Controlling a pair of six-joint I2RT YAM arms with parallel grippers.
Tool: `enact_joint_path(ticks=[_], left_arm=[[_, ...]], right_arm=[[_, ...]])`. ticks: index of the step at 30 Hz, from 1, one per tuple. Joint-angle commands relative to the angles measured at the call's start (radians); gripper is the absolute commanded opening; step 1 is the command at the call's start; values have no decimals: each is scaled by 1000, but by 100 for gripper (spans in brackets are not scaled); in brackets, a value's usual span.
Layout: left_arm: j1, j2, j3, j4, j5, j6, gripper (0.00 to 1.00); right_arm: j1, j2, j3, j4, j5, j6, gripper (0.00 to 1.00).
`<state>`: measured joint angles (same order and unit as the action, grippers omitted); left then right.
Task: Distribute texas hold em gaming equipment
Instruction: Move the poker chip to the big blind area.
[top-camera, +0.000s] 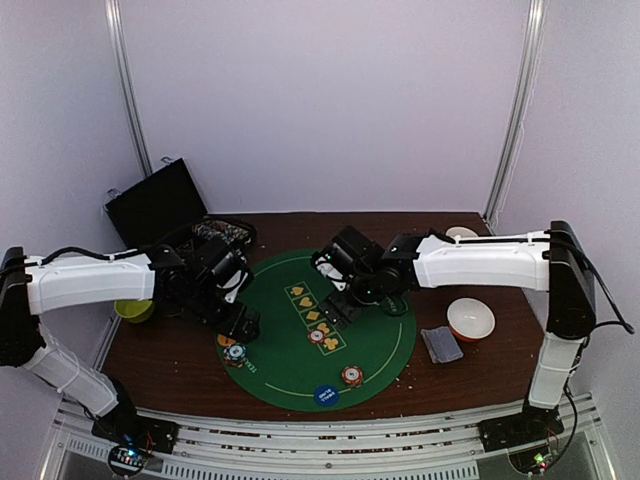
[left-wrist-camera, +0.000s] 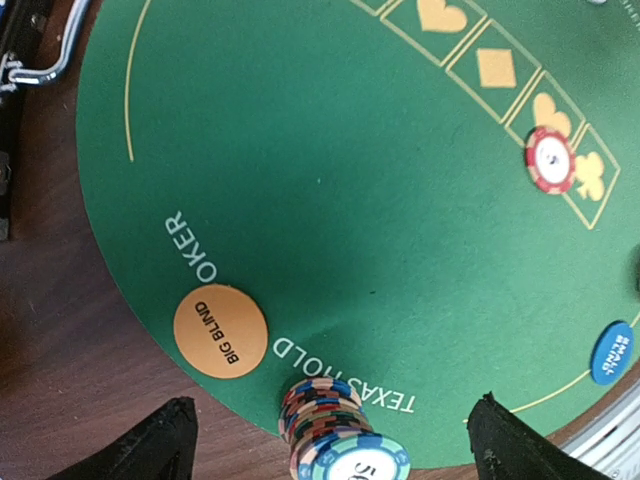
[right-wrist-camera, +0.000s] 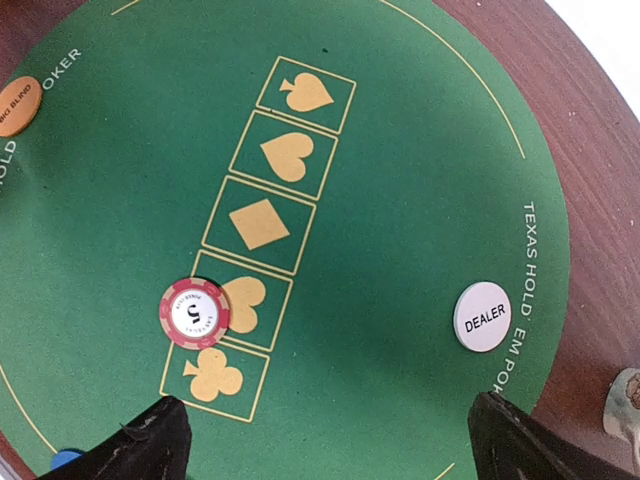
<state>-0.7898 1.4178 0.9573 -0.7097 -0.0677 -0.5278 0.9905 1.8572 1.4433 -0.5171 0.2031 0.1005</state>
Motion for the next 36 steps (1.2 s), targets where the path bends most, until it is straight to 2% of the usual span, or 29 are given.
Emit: enact_joint_path(ticks=[1,5,10,18,24,32,36], left_arm=[[-13,39,-10,6,-49,-56,98],[-12,47,-47,43,-22,-72,98],[-16,55,-69,76,37,-82,98],[-22,47,-116,75,52,-76,94],[-22,51,-141,75,82,-69,89],[-23,39,-145,63,105,-51,86],[-24,48,-147,62,110,-41,80]], right_arm=[[3,3,-1,-7,41,50,100],[3,15,-4,22,12,54,100],[7,108,64,28,-115,94,94],[13,255,145,-17,-129,174,79],[40,317,174,-50,-115,183,74],[69,347,206,-93,-121,186,60],[74,346,196,-93,-125,195,49]])
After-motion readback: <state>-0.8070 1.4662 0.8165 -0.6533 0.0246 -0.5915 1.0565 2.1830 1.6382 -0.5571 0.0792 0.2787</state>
